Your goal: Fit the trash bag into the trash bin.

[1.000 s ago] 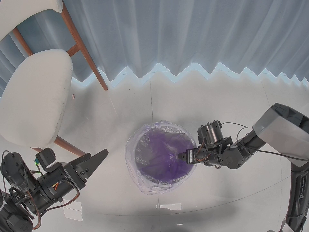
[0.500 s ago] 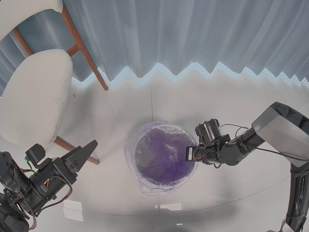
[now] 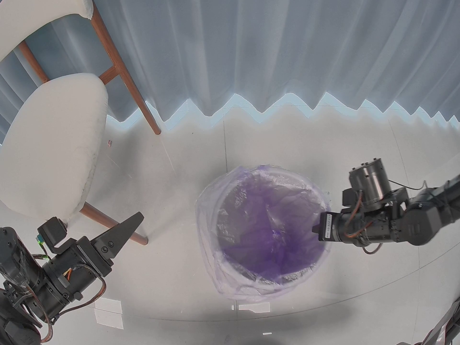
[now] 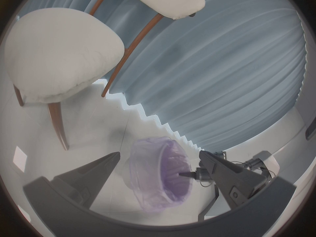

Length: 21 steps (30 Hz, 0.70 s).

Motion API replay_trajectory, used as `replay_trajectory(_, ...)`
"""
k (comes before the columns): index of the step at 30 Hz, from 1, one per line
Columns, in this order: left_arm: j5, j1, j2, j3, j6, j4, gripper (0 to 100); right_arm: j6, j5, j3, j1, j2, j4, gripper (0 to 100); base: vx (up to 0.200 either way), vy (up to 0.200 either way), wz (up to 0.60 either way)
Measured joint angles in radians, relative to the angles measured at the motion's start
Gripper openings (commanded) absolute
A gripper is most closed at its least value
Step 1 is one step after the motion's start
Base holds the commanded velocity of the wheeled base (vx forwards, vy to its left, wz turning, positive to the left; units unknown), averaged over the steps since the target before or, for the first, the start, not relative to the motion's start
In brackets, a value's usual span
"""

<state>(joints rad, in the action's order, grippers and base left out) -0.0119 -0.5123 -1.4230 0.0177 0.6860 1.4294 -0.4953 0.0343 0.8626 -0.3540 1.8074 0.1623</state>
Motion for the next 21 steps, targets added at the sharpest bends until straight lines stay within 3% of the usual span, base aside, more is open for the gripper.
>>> replay_trajectory(7, -0.004, -0.006, 0.009, 0.0, 0.1, -0.011, 100, -0.017, -0.048, -0.138, -0.004, -0.267, -0.113, 0, 0.0, 0.0, 0.0)
replay_trajectory(11, -0.015, -0.019, 0.012, 0.0, 0.22, -0.013, 100, -0.042, -0.061, -0.202, -0.011, -0.393, -0.143, 0, 0.0, 0.0, 0.0)
replay_trajectory(16, -0.033, -0.091, 0.018, 0.0, 0.389, -0.011, 100, -0.069, -0.07, -0.284, -0.021, -0.509, -0.157, 0, 0.0, 0.0, 0.0)
replay_trajectory(21, -0.041, -0.191, 0.013, 0.0, 0.422, -0.013, 100, -0.079, -0.074, -0.349, -0.03, -0.595, -0.16, 0, 0.0, 0.0, 0.0)
